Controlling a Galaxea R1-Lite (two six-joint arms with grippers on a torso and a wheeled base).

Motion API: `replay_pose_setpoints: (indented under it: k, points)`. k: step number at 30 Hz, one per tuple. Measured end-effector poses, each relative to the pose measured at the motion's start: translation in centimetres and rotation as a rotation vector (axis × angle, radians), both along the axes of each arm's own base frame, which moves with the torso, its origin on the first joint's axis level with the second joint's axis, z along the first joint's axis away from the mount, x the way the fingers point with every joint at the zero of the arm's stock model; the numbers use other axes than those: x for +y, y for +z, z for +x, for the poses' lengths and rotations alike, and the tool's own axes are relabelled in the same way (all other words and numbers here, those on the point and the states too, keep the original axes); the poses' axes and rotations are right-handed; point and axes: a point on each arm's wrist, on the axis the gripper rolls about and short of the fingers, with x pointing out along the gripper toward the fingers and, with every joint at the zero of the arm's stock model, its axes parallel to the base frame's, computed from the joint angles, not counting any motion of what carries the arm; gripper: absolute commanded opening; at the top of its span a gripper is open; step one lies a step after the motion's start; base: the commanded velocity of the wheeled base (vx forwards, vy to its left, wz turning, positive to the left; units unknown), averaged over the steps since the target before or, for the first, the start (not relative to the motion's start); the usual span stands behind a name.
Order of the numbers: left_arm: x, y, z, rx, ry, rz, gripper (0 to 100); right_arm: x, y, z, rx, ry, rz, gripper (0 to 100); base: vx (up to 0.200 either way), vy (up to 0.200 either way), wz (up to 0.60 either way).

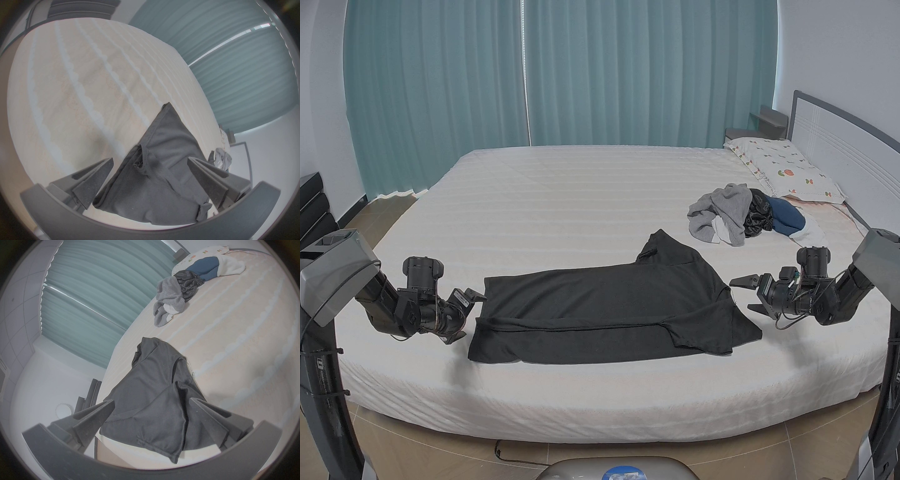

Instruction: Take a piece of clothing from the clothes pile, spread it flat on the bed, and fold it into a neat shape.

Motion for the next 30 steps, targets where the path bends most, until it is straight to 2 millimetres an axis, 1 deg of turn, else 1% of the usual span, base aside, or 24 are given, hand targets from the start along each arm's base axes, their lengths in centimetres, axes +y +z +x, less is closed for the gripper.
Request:
replay_pose_setpoints:
  k: [9, 14, 23, 30]
  points:
    - [-0.6, 0.8, -1.4, 0.011, 0.007, -0.015, 100, 0.3, -0.2, -3.5, 0.085, -0.007, 0.007, 100, 0.2, 0.0, 0.0]
    - [-1.0, 0.9, -1.9, 0.019, -0.002, -0.016, 100, 0.3, -0.1, -4.1, 0.095, -0.008, 0.007, 100, 0.2, 0.0, 0.0]
    - [-1.1, 1.2, -3.2, 0.03, -0.022, 0.003, 100, 0.3, -0.1, -4.5, 0.103, -0.009, 0.005, 100, 0.0, 0.0, 0.0]
    - [-1.0, 0.7, -5.4, 0.065, -0.112, 0.095, 100, 0.3, -0.3, -4.9, 0.11, -0.003, -0.003, 100, 0.0, 0.0, 0.0]
